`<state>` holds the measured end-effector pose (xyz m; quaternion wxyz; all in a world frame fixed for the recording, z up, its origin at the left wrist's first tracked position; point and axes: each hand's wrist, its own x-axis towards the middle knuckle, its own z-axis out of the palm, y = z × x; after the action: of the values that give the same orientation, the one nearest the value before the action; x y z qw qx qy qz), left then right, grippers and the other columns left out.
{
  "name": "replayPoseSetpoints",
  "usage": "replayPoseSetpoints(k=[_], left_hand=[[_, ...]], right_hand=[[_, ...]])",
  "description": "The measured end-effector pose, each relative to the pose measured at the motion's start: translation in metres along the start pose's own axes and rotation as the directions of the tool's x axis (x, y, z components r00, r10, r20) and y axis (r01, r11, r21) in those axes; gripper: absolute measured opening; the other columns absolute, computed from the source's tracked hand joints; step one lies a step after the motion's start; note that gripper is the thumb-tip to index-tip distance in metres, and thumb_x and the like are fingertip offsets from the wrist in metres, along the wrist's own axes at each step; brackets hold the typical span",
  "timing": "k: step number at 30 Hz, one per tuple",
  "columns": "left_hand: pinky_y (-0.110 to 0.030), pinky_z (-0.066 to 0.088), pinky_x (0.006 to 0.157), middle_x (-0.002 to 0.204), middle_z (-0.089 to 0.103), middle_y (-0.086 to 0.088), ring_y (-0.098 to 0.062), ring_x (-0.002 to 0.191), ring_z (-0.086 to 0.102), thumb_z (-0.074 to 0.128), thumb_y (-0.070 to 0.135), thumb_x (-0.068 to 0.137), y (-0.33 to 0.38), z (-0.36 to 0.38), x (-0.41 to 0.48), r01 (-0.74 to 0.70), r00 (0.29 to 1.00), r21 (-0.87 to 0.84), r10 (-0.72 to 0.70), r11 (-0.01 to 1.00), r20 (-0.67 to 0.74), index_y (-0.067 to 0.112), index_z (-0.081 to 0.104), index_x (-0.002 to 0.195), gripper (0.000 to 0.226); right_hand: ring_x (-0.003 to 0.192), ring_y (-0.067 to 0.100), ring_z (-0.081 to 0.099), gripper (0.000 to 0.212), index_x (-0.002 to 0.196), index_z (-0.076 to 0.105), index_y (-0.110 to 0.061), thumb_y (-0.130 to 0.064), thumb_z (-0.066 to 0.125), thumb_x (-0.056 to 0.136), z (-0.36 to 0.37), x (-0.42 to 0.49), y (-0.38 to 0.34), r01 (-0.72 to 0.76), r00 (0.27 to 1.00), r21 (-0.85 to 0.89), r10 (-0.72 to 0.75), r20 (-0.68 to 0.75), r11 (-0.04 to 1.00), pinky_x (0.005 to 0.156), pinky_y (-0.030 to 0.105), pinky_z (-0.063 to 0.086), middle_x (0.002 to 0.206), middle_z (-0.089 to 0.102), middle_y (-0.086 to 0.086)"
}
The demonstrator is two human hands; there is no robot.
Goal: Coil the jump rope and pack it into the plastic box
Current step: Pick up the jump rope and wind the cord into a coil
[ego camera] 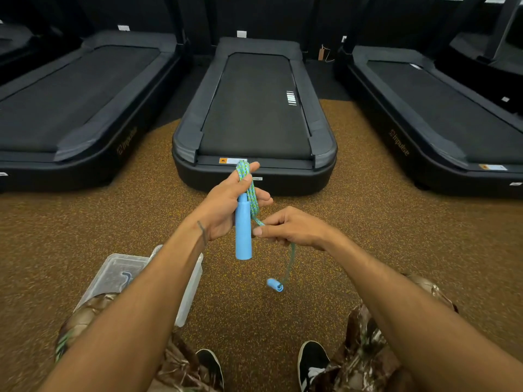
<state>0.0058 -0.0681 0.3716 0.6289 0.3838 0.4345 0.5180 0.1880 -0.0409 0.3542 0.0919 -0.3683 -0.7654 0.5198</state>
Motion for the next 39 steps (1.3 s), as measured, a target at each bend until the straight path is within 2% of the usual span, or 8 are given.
replayPoseSetpoints(k=[8,12,18,24,27,30,34,39], left_hand=[[-0.048,0.056,0.089,0.094,0.073,-0.016,-0.031,0.097,0.069,0.04,0.025,0.106,-0.004,-0.005,0.001,0.035,0.999,0.079,-0.036,0.996,0.006,0.038,0.042,0.145,0.041],[-0.04,0.054,0.084,0.084,0.067,-0.012,-0.026,0.083,0.063,0.042,0.024,0.106,-0.011,-0.012,0.0,0.065,0.998,0.125,-0.066,0.99,0.0,0.04,0.041,0.146,0.044],[-0.053,0.037,0.109,0.128,0.067,-0.012,-0.032,0.118,0.056,0.046,0.025,0.104,-0.017,-0.011,-0.003,0.107,0.994,0.113,-0.109,0.988,0.013,0.044,0.055,0.133,0.036],[-0.035,0.058,0.077,0.1,0.074,-0.012,-0.022,0.078,0.07,0.048,0.027,0.103,-0.016,-0.008,-0.009,0.18,0.981,0.076,-0.184,0.981,0.054,0.016,0.053,0.138,0.037],[-0.045,0.055,0.091,0.084,0.07,-0.022,-0.035,0.083,0.071,0.045,0.032,0.103,-0.013,-0.006,-0.016,0.231,0.967,0.1,-0.24,0.968,0.087,0.006,0.054,0.132,0.041],[-0.057,0.043,0.106,0.08,0.068,-0.024,-0.041,0.085,0.07,0.045,0.037,0.102,-0.012,-0.006,-0.02,0.297,0.941,0.072,-0.305,0.952,0.144,0.003,0.053,0.132,0.047],[-0.063,0.036,0.11,0.072,0.063,-0.022,-0.038,0.075,0.071,0.042,0.037,0.103,-0.014,-0.009,-0.023,0.343,0.906,0.063,-0.347,0.937,0.243,0.002,0.052,0.134,0.048],[-0.064,0.041,0.105,0.066,0.056,-0.018,-0.036,0.071,0.071,0.043,0.039,0.101,-0.017,-0.013,-0.026,0.307,0.894,0.023,-0.296,0.951,0.337,0.01,0.069,0.119,0.043]], right_hand=[[0.058,0.009,0.046,0.015,0.073,0.074,-0.024,-0.025,0.075,0.088,-0.008,0.001,-0.014,0.076,0.997,0.045,-0.075,-0.009,0.996,0.056,0.026,0.039,0.061,0.054,-0.006],[0.057,0.006,0.044,0.019,0.083,0.073,-0.005,-0.023,0.075,0.088,-0.012,0.004,-0.022,0.11,0.994,0.034,-0.109,-0.031,0.993,0.056,0.021,0.038,0.062,0.053,-0.005],[0.061,0.008,0.051,0.016,0.089,0.073,-0.001,-0.017,0.075,0.087,-0.01,0.011,-0.025,0.149,0.985,0.084,-0.14,-0.103,0.985,0.059,0.024,0.041,0.068,0.06,-0.001],[0.074,0.012,0.06,0.015,0.087,0.076,-0.013,-0.027,0.079,0.081,-0.014,0.016,-0.02,0.21,0.956,0.022,-0.2,-0.214,0.977,0.075,0.035,0.048,0.08,0.071,0.012],[0.078,0.02,0.063,0.018,0.086,0.073,-0.019,-0.031,0.083,0.076,-0.017,0.016,-0.018,0.241,0.933,-0.009,-0.234,-0.274,0.971,0.078,0.046,0.052,0.086,0.072,0.011],[0.069,0.002,0.057,0.018,0.086,0.067,-0.017,-0.017,0.083,0.078,-0.022,0.015,-0.017,0.269,0.918,0.01,-0.253,-0.304,0.963,0.067,0.027,0.049,0.072,0.065,-0.01],[0.064,-0.001,0.059,0.021,0.101,0.066,-0.008,-0.004,0.076,0.083,-0.023,0.014,-0.018,0.258,0.932,0.164,-0.201,-0.303,0.952,0.068,0.022,0.057,0.075,0.054,-0.003],[0.087,0.008,0.069,0.02,0.101,0.075,-0.012,-0.029,0.067,0.093,-0.021,0.016,-0.01,0.197,0.961,0.142,-0.162,-0.225,0.97,0.083,0.03,0.054,0.094,0.074,0.005]])
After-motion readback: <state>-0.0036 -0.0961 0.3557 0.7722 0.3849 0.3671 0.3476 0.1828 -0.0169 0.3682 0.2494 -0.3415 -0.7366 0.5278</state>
